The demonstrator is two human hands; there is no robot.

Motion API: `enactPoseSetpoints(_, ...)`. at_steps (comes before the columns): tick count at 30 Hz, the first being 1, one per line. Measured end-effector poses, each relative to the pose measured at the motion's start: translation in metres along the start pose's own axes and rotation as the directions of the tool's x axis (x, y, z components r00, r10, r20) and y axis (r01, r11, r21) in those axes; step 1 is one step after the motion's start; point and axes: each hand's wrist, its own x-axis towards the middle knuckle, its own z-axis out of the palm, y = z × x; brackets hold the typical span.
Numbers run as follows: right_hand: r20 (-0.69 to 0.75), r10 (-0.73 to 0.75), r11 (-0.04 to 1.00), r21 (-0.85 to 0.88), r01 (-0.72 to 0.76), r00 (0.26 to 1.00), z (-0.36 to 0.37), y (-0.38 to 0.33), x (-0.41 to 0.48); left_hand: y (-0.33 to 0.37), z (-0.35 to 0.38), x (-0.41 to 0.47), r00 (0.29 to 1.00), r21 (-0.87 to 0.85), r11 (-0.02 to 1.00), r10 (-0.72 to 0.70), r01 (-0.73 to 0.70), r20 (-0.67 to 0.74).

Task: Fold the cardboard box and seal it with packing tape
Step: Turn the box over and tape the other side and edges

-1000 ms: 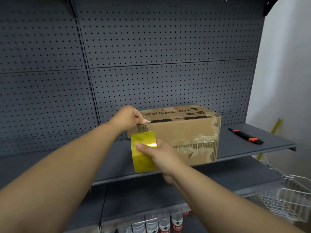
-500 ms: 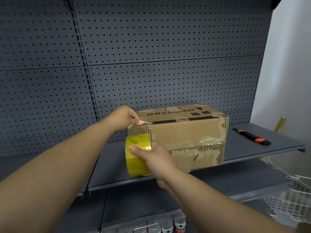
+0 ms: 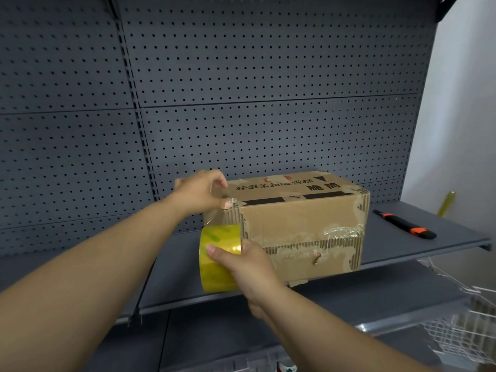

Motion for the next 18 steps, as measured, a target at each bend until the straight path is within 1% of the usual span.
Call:
enactPoseSetpoints(2,0.022,0.010,1.000,0.023,-0.010,1.000,-0.001,-0.002,0.000,0.001,0.004,-0.004,0.988,0.040,0.989,0.143,-0.141,-0.066)
enactPoseSetpoints(4,0.038,0.024,0.999,0.028,-0.025,0.999,-0.002,-0.002,-0.001,0.000,0.007,-0.008,0.963,0.098,0.966,0.247,-0.238,-0.105)
enactPoseSetpoints(6,0.038,0.031,0.999,0.022,-0.032,0.999,-0.005,-0.002,-0.002,-0.003,0.009,-0.011,0.940,0.182,0.938,0.318,-0.294,-0.123)
enactPoseSetpoints(8,0.042,0.032,0.999,0.007,-0.032,0.999,-0.009,-0.002,-0.003,-0.007,0.011,-0.012,0.914,0.221,0.913,0.379,-0.344,-0.144)
enactPoseSetpoints(9,0.049,0.030,1.000,-0.008,-0.029,0.998,-0.010,-0.001,-0.004,-0.009,0.012,-0.012,0.903,0.236,0.899,0.406,-0.368,-0.138)
enactPoseSetpoints(10,0.056,0.027,0.999,-0.027,-0.025,0.998,-0.012,0.000,-0.005,-0.009,0.013,-0.012,0.901,0.262,0.885,0.423,-0.386,-0.102)
enactPoseSetpoints(12,0.075,0.021,0.996,-0.090,-0.014,0.997,-0.016,0.004,-0.006,-0.007,0.014,-0.015,0.916,0.287,0.874,0.400,-0.391,0.030)
enactPoseSetpoints(14,0.121,0.022,0.985,-0.174,-0.001,0.992,-0.019,0.008,-0.009,-0.003,0.013,-0.018,0.935,0.209,0.913,0.328,-0.350,0.130)
enactPoseSetpoints(16,0.154,0.033,0.972,-0.234,0.004,0.987,-0.024,0.010,-0.012,-0.001,0.012,-0.018,0.951,0.171,0.942,0.261,-0.289,0.169)
enactPoseSetpoints(18,0.161,0.027,0.960,-0.279,0.019,0.987,-0.030,0.010,-0.014,0.003,0.010,-0.014,0.960,0.235,0.939,0.210,-0.251,0.188)
